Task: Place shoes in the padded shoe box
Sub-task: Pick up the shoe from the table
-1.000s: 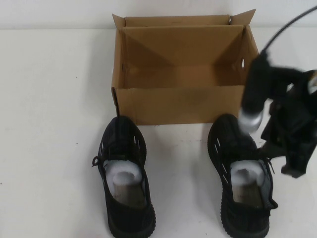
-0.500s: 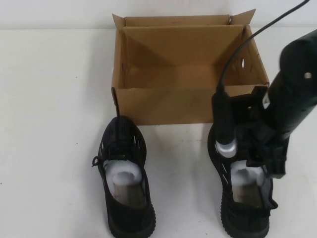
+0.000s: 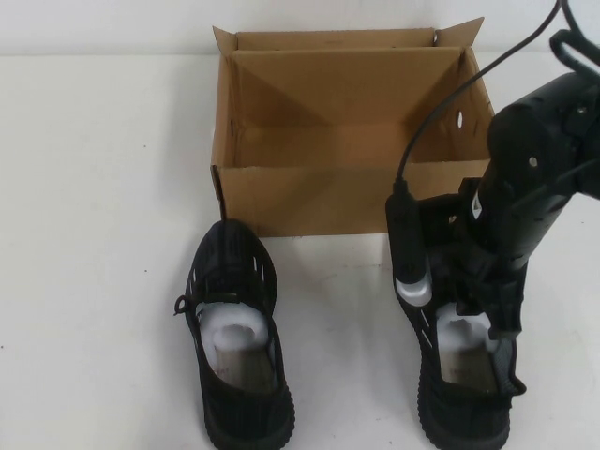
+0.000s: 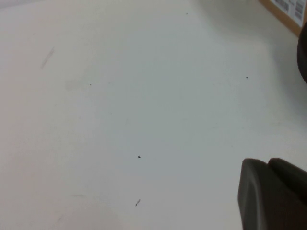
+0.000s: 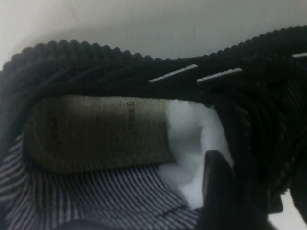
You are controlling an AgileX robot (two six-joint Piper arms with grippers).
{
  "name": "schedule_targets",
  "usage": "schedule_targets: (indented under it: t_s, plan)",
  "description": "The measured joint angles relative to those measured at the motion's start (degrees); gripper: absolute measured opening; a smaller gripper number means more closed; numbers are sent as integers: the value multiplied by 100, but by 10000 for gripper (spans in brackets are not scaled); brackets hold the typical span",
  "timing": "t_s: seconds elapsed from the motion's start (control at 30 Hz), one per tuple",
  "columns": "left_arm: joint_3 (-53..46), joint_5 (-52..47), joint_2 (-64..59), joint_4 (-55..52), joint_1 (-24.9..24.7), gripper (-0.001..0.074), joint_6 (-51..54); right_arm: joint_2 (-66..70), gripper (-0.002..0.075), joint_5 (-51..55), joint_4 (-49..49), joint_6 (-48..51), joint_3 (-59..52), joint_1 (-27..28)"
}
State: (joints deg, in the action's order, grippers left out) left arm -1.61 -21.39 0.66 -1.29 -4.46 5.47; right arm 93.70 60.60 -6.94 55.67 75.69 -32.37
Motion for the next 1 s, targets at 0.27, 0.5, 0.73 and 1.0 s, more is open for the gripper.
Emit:
schedule_targets:
  t_s: [0.27,0.5,0.73,1.0]
  plan:
    - [0,0,0,0,0,-4,0,0,99,12,-16,-11,0,0]
    - [0,0,0,0,0,-4,0,-67,-6,306,-16,-537,0,0]
    - [0,0,0,0,0,-4,0,-524,-6,399,-129,-1406,0,-143]
    - [0,0,0,0,0,-4,0,-1064,-6,523,-300,-3721,9,-455]
